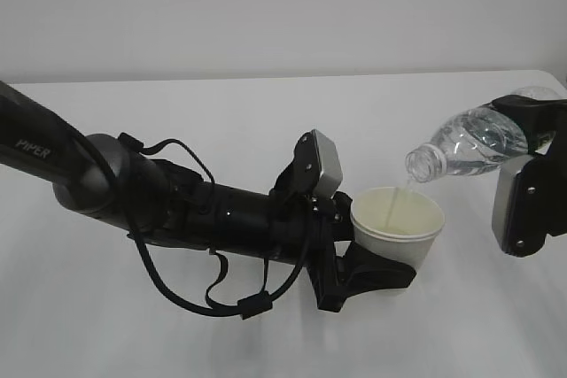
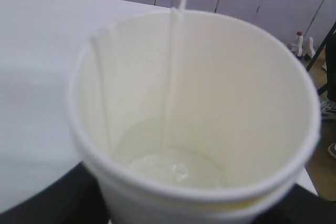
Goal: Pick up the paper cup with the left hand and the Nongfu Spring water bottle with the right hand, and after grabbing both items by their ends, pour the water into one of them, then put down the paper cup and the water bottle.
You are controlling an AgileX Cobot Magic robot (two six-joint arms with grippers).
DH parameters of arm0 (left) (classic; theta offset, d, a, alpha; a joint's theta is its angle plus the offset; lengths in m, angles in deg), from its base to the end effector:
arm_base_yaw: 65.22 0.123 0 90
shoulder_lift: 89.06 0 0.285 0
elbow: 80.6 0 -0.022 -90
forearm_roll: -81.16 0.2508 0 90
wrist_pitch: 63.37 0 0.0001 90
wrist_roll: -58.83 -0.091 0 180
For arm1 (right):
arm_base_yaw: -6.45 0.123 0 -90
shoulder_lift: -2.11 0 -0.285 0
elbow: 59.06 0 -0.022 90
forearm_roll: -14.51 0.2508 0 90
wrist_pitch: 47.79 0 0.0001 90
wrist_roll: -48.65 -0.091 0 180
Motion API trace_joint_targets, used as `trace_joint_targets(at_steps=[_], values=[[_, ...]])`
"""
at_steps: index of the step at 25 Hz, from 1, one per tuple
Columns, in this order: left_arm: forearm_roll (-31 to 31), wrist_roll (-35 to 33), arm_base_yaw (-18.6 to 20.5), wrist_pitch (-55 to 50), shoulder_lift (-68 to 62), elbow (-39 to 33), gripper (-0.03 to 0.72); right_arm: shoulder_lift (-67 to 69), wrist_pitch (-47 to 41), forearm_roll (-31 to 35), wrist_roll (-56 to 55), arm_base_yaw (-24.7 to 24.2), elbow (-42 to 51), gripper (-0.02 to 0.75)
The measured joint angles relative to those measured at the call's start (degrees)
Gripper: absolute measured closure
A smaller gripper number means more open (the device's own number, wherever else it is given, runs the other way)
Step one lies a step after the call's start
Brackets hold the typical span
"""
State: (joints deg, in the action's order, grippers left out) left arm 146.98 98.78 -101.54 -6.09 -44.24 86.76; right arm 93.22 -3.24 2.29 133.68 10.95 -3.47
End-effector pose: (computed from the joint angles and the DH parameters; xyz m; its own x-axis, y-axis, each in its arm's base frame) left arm 0.2867 -0.2974 0.0983 -0.1703 0.2680 -0.9483 0.9853 0.0584 -0.1605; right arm 0.2475 0.0330 0.1904 0.2361 -0.9712 0.0318 -0.2058 -0.0820 -0.9752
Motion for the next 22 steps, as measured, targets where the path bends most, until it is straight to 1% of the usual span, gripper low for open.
trace_joint_targets(at_steps=[22], values=[[0.0, 0.0, 0.0, 0.0, 0.0, 0.0, 0.242, 0.0, 0.0, -0.1, 0.6, 0.0, 0.0, 0.364]])
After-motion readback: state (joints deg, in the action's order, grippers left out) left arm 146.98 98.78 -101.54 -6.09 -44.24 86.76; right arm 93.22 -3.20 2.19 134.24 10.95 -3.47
